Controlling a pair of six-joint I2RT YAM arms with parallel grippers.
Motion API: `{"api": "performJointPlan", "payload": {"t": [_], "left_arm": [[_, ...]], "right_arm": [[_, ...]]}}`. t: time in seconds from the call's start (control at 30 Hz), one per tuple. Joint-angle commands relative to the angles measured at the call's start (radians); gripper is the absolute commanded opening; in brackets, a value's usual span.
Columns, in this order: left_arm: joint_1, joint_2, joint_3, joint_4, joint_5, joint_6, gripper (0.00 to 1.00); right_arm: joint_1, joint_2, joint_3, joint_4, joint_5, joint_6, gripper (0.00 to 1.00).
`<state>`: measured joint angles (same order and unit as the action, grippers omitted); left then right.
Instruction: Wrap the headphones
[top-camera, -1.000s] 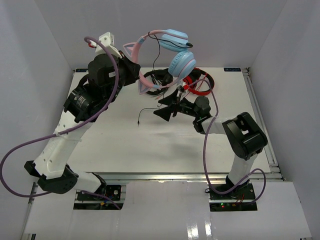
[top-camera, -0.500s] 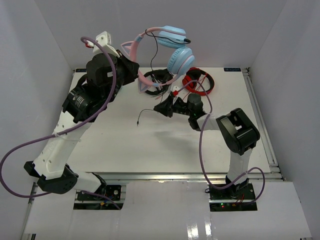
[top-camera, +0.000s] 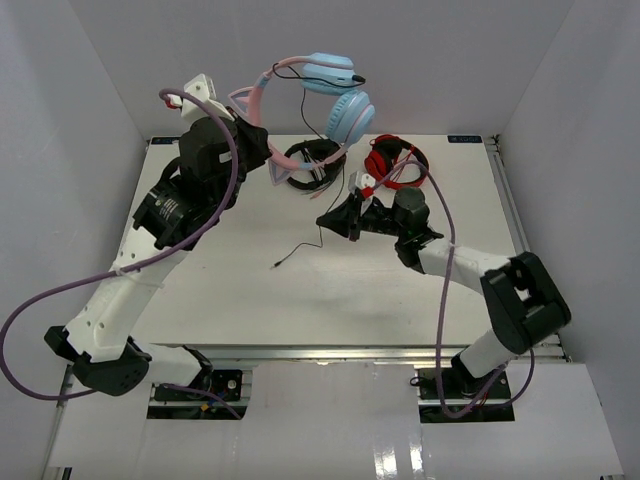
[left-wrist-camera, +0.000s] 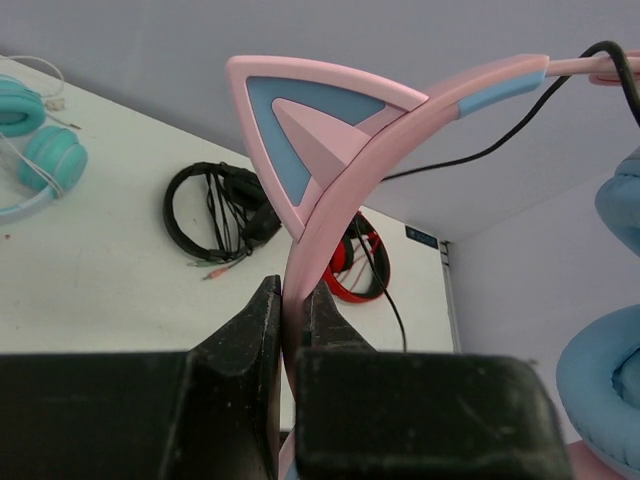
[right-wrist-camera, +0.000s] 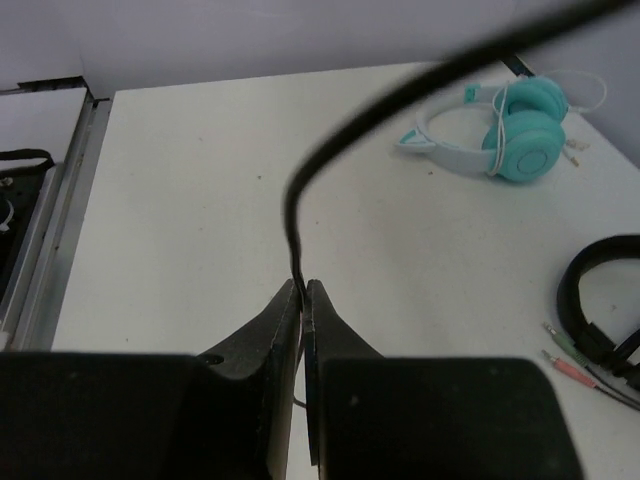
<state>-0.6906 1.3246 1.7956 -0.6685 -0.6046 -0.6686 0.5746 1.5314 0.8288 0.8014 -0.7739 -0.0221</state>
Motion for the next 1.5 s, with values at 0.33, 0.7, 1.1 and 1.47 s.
{"api": "performJointPlan", "payload": {"t": [0.33,0.7,1.1,1.47], "left_arm": [[0.155,0.134,-0.149,0.189,-0.082,0.08,0.0],[0.152,0.111,-0.51,0.271,0.113,0.232,0.0],[0.113,0.141,-0.64,0.341,0.393,0.297,0.0],[0.033,0.028,-0.756,0.44,0.564,0.404,0.0]], "right_arm": [[0.242,-0.429,0.049,-1.18,0.482,-0.824,0.08],[0.192,-0.454,0.221,-1.065,0.961,-1.081,0.08],[0.173,-0.389,0.3,-1.111,0.831,-1.04,0.08],[0.022,-0.359,0.194,-0.991,0.654,-0.994,0.08]]}}
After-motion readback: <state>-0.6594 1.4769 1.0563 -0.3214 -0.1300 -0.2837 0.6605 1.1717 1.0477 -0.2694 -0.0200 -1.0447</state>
